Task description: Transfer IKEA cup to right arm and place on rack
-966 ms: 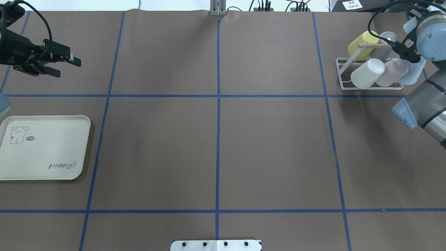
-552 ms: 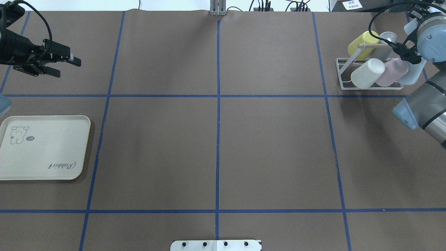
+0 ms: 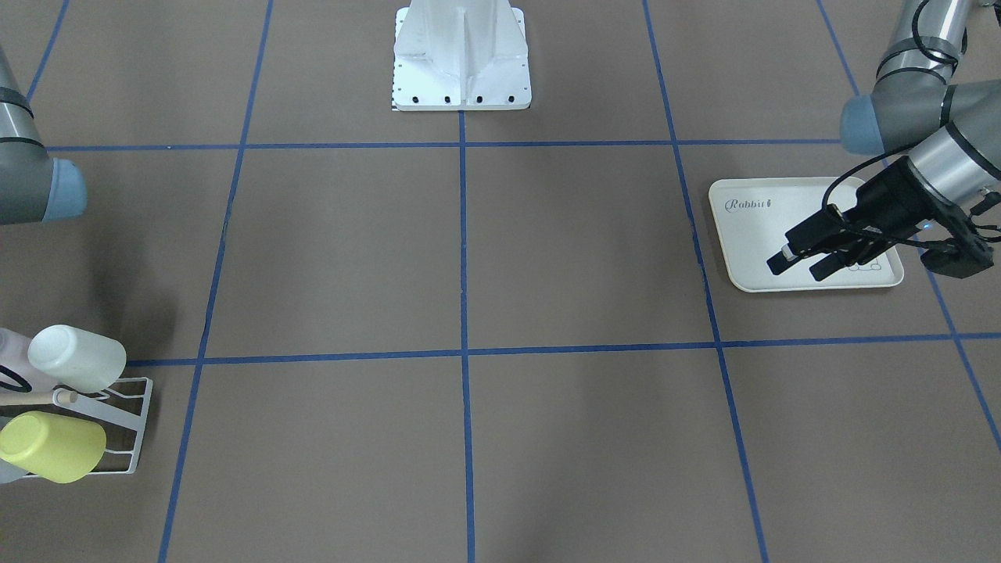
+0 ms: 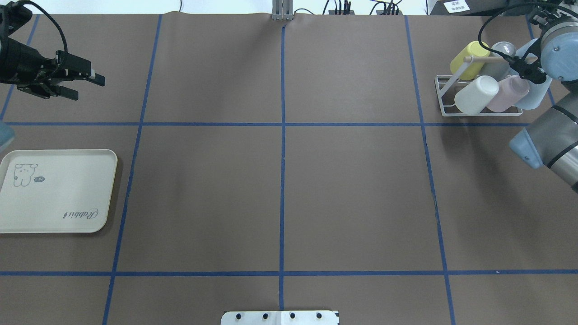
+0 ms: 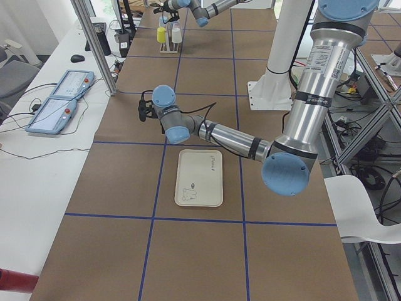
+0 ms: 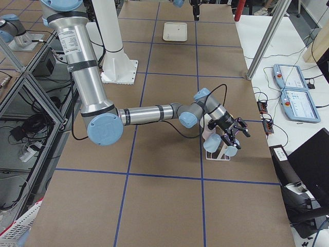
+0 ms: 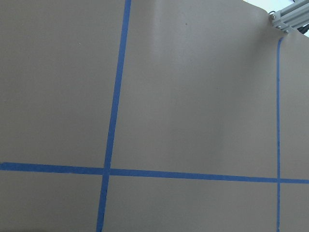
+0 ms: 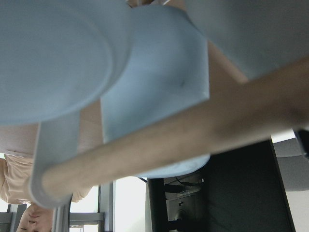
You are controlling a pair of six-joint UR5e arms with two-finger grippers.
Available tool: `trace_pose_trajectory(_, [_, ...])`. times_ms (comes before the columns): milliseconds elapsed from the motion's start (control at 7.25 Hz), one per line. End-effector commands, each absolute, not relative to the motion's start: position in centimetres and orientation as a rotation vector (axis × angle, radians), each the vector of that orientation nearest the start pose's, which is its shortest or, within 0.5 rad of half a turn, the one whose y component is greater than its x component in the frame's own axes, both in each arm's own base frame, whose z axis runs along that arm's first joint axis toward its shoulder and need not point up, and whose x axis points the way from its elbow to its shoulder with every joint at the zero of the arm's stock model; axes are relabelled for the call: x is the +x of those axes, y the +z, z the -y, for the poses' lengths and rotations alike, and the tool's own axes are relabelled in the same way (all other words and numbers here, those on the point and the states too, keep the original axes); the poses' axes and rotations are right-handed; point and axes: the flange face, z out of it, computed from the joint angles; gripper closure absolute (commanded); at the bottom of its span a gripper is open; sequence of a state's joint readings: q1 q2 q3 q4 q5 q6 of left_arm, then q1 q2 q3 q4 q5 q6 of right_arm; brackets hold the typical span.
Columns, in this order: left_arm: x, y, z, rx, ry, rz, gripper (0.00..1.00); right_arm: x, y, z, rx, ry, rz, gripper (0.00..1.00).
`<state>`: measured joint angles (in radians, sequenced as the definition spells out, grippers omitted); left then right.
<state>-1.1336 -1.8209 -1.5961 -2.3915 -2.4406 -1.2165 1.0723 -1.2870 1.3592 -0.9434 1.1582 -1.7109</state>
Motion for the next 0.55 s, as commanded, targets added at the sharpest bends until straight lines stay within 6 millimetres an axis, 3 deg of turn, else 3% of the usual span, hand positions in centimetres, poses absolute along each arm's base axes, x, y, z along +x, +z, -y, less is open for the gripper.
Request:
trace_pose_trajectory(0, [19.6, 40.9, 55.5, 0.118, -0.196, -1.268, 0.0, -15.8, 54.2, 65.1, 0.419, -1.922, -0.857, 0.02])
trace_pose_trajectory(414, [19.3, 40.5, 55.7, 0.128, -0.196, -1.271, 0.0, -16.5, 50.8, 65.8, 0.577, -1.849, -0.765, 0.01])
